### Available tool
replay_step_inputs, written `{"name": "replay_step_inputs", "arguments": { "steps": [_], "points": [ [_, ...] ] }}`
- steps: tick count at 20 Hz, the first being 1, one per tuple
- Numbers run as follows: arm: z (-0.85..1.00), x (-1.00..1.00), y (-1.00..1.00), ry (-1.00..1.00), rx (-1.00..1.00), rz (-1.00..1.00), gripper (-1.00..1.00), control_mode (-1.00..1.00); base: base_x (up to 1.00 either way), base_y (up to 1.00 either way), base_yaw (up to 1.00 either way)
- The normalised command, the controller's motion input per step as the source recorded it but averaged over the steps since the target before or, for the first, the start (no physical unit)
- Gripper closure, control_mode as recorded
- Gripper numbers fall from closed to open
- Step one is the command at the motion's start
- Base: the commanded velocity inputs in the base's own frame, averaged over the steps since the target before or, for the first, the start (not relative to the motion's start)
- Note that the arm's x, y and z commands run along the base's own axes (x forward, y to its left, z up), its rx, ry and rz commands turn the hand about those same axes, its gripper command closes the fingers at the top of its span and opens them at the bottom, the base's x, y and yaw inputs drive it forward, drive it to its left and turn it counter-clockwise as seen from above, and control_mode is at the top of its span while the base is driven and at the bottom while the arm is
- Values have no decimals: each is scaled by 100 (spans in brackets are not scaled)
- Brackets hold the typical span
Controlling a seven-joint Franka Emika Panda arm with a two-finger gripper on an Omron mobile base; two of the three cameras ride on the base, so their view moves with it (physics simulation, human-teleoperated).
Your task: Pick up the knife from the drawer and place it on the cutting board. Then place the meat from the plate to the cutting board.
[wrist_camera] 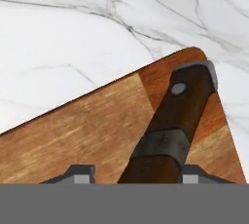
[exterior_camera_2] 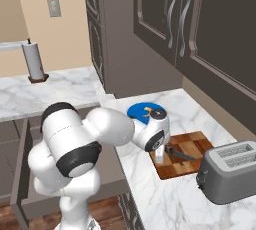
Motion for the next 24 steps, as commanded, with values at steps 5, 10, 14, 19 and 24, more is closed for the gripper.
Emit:
{"name": "replay_step_inputs", "arguments": {
  "steps": [5, 10, 14, 19, 24],
  "points": [
    [-1, -1, -8, 0, 0, 2, -100, -100, 0, 0, 0],
    [0, 0, -1, -1, 0, 0, -100, -100, 0, 0, 0],
    [13, -8, -3, -10, 0, 4, -100, -100, 0, 0, 0],
    [46, -5, 0, -14, 0, 9, -100, -100, 0, 0, 0],
    [46, 0, 7, -17, -1, 15, -100, -100, 0, 0, 0]
  ]
}}
